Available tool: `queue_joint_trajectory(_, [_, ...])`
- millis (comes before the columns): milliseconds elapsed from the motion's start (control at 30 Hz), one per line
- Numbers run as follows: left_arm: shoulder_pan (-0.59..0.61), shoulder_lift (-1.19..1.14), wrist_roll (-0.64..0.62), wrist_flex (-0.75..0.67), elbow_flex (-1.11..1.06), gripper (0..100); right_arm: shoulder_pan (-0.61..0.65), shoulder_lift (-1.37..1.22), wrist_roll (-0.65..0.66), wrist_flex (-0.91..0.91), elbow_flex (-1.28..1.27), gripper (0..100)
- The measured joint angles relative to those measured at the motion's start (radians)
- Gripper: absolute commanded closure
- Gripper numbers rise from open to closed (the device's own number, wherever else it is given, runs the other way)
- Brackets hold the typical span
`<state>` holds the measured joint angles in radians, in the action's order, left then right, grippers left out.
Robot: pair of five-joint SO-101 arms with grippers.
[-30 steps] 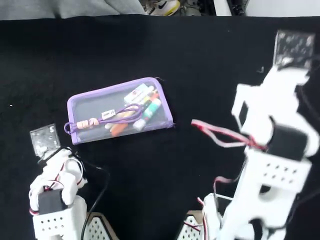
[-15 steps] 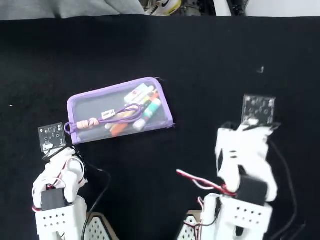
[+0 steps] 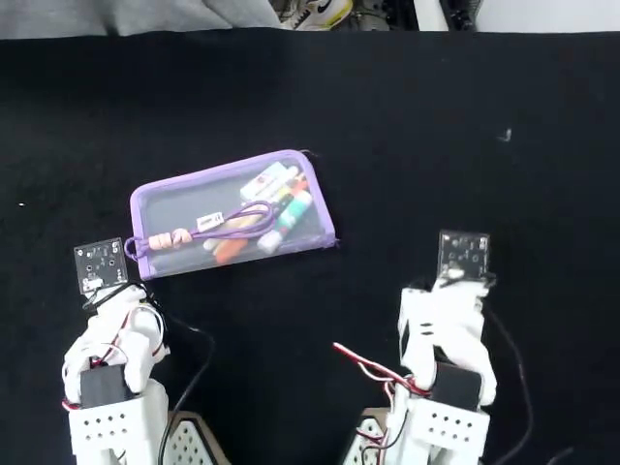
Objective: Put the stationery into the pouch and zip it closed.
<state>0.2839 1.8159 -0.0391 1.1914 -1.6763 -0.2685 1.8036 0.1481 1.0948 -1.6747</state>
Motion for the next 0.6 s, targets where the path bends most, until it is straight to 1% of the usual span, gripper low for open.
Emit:
queue_joint_trajectory(300, [0.0, 0.0, 0.0, 0.0, 0.0, 97, 0.003, 0.0, 0.002, 0.175, -0.012, 98.6])
queue_joint_trajectory(600, [0.0, 0.0, 0.0, 0.0, 0.0, 97, 0.003, 0.002, 0.002, 0.187, -0.012, 98.6])
